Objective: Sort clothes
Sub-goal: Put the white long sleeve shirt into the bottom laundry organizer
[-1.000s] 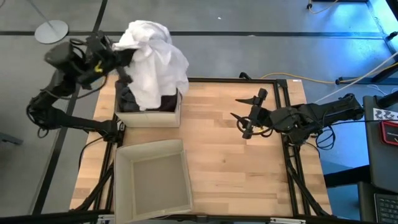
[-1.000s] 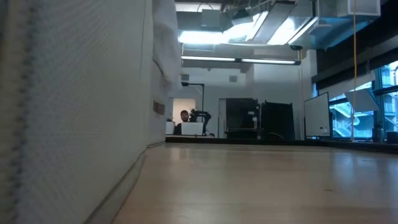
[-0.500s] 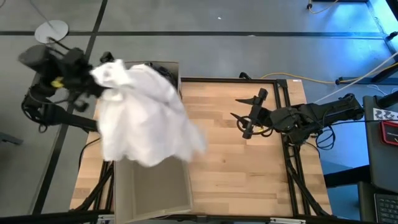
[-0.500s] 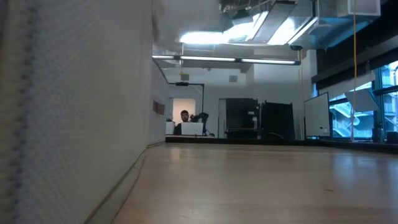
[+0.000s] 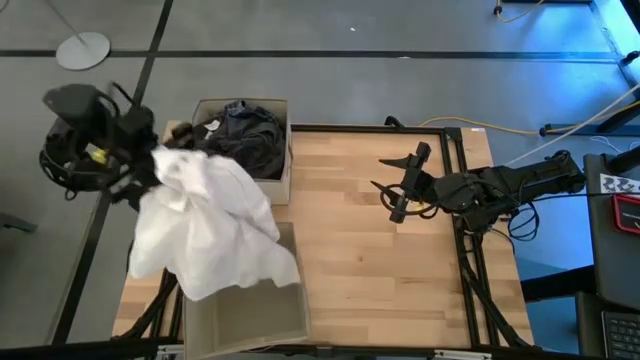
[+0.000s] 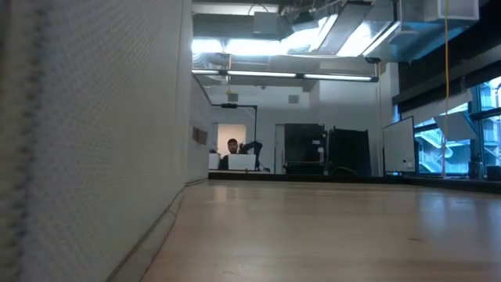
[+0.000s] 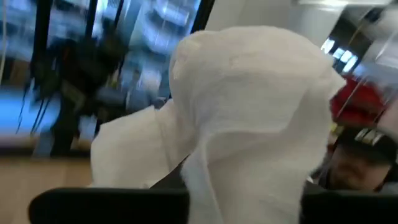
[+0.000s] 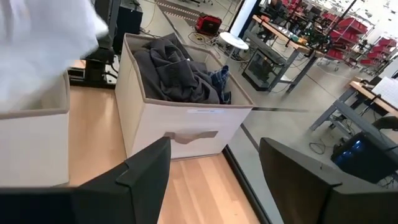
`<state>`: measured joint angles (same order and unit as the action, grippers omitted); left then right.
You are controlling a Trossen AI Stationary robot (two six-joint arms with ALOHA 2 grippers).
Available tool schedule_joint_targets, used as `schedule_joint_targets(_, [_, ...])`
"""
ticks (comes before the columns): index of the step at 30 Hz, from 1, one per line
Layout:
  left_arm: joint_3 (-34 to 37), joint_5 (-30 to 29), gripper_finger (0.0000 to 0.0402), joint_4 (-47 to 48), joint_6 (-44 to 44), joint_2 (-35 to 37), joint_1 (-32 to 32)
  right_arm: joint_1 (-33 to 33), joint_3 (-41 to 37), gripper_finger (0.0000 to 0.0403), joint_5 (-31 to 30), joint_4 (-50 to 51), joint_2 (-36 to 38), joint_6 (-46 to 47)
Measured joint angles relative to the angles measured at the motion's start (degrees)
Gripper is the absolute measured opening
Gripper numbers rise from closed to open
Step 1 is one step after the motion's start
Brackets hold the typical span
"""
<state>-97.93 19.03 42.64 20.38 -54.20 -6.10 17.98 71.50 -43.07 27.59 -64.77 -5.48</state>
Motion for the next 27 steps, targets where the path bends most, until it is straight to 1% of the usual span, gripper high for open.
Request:
schedule_joint_targets(2, [0.0, -2.2, 0.0058, 4.2, -0.2, -1.2, -1.6, 0.0, 0.0, 0.0248, 0.0, 0.0, 0.0, 0.8])
schedule_joint_targets(5, [0.7, -8.9, 0.0058, 8.8, -0.6, -3.6, -4.3, 0.0, 0.0, 0.0248, 0.0, 0.0, 0.0, 1.1])
schedule_joint_targets(8, [3.5, -17.1, 0.0051, 10.1, -1.0, -5.9, -8.1, 0.0, 0.0, 0.0248, 0.0, 0.1, 0.0, 1.5])
schedule_joint_targets(11, [7.5, -28.0, 0.0041, 10.1, -1.0, -7.9, -13.5, 0.0, 0.0, 0.0248, 0.0, 1.7, 0.0, 2.5])
schedule_joint_targets(15, [12.9, -43.8, 0.0039, 5.5, 0.9, -9.2, -21.5, 0.0, 0.0, 0.0248, 0.0, 4.2, 0.0, 3.9])
schedule_joint_targets(18, [17.1, -53.3, 0.0048, 1.5, 2.9, -10.1, -27.5, 0.0, 0.0, 0.0248, 0.0, 4.7, -0.1, 4.8])
schedule_joint_targets(22, [22.9, -61.6, 0.0052, -3.5, 4.9, -11.2, -33.6, 0.0, -0.5, 0.0248, 0.1, 4.8, -1.0, 5.3])
schedule_joint_targets(27, [30.0, -71.7, 0.0053, -6.8, 8.9, -12.1, -39.5, 0.0, -5.5, 0.0248, 0.6, 0.6, -1.2, 5.3])
